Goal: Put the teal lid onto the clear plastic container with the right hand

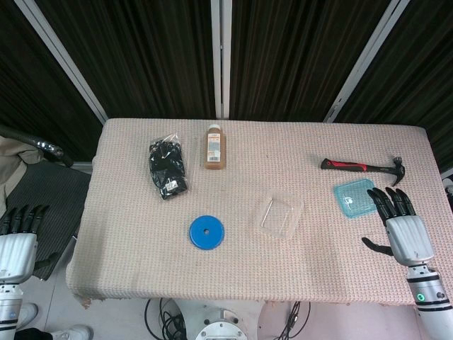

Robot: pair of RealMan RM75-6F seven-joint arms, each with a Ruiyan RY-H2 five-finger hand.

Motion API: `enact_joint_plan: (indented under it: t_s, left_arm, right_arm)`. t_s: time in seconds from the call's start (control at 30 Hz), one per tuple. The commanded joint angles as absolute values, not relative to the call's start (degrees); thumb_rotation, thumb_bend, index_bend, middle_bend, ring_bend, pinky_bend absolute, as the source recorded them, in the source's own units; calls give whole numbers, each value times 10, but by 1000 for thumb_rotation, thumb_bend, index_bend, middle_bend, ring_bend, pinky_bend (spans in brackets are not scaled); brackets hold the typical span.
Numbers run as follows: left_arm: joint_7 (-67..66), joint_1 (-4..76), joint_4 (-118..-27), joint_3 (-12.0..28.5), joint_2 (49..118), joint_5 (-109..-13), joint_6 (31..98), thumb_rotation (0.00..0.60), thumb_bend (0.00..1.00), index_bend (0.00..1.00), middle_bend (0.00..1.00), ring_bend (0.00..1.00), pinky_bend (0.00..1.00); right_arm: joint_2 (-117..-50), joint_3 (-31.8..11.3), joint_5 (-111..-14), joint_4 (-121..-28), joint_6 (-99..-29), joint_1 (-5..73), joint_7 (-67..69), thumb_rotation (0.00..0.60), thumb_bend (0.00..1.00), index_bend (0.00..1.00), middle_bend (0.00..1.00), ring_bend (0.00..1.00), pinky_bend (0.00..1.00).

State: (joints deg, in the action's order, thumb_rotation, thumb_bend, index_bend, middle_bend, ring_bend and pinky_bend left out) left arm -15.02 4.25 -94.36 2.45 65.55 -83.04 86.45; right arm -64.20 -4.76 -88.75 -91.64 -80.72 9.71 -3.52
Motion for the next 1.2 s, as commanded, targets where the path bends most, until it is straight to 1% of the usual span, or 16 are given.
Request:
enact_joint_plan:
  t_s: [0.03, 0.4, 0.57, 0.7, 0.8, 1.03, 1.2]
  left_arm:
    - [-145, 41, -935, 24, 663, -835, 868, 600, 0, 102, 89, 10, 18]
    - [-153, 42, -950, 22, 659, -830, 858, 600, 0, 102, 89, 10, 18]
    - [-156, 43, -955, 22, 658, -838, 861, 600, 0, 102, 89, 10, 18]
    - [-154, 44, -956, 20, 657, -844, 862, 600, 0, 102, 89, 10, 18]
    - [-152, 41, -956, 19, 657, -845, 865, 600, 0, 102, 90, 10, 18]
    - [-145, 36, -950, 16, 659, -840, 864, 600, 0, 102, 89, 10, 18]
    - [-142, 36, -948, 16, 661, -842, 865, 600, 0, 103, 89, 10, 19]
  right_arm:
    - [-644, -48, -887, -917, -803, 101, -37, 600, 26, 0, 85, 0, 0]
    - [-648, -40, -889, -911, -785, 112, -30, 600, 26, 0, 90, 0, 0]
    - [-668, -35, -899, -900, -745, 140, -42, 600, 26, 0, 83, 0, 0]
    - [-698, -41, -894, -890, -691, 178, -61, 600, 1, 0, 38, 0, 0]
    - [-731, -49, -887, -872, -658, 206, -84, 600, 0, 0, 5, 0, 0]
    - [-825, -65, -870, -804, -609, 261, -106, 600, 0, 0, 0, 0, 0]
    - [-885, -79, -867, -772, -592, 298, -101, 600, 0, 0, 0, 0, 0]
